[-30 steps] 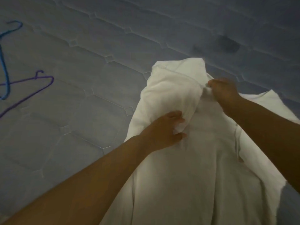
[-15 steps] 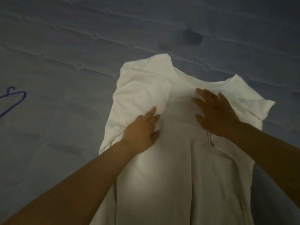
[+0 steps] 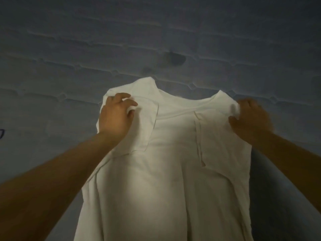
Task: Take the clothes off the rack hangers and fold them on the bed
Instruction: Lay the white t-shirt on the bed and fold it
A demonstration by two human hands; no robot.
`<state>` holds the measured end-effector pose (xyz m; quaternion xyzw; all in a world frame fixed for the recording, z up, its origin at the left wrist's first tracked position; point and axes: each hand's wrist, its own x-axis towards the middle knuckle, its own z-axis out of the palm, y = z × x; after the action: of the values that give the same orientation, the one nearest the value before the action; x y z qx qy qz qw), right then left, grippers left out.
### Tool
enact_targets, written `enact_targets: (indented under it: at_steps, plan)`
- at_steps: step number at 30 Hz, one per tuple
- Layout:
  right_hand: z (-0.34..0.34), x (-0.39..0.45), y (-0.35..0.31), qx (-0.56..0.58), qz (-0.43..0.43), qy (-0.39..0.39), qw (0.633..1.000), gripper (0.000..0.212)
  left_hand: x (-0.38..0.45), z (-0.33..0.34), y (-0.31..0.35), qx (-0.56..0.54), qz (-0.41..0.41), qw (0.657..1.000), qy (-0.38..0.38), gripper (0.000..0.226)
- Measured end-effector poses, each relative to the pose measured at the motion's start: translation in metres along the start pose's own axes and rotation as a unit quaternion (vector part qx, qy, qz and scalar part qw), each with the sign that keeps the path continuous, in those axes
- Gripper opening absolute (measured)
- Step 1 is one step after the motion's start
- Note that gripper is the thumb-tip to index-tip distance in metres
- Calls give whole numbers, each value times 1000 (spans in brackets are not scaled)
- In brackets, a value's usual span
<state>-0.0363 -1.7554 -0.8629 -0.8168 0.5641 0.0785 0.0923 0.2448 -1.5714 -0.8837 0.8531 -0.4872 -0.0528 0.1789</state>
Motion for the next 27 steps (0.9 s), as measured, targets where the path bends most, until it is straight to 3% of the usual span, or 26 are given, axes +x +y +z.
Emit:
enact_targets:
  at_steps: [4, 7, 9, 13, 16, 19, 22, 24, 27]
  plan:
    - [12, 26, 1, -2, 30, -48, 998, 77, 45, 3, -4, 66, 16, 997, -37, 43]
    - [32, 37, 4, 3, 46, -101, 994, 96, 63, 10, -2, 150, 2, 976, -158, 87]
    - [46, 38, 6, -19, 48, -77, 996, 93, 66, 19, -1, 206, -15, 956, -207, 94]
    - [50, 37, 8, 19, 66, -60, 996, 76, 69, 38, -4, 224, -37, 949, -219, 85]
    - [44, 29, 3, -57, 23, -28, 998, 47, 68, 38, -1, 193, -45, 958, -205, 59]
    - [34, 14, -1, -118, -38, 49, 991, 44, 59, 27, 1, 229, 23, 961, -151, 29]
    - [14, -3, 0, -63, -80, 68, 992, 45, 49, 8, -5, 201, 134, 969, -53, 21]
    - [-5, -17, 2, -14, -97, 85, 992, 44, 41, -13, -7, 181, 212, 960, -32, 21]
    - [-25, -44, 9, 7, -102, 59, 993, 49, 16, -44, -7, 130, 258, 957, -34, 12]
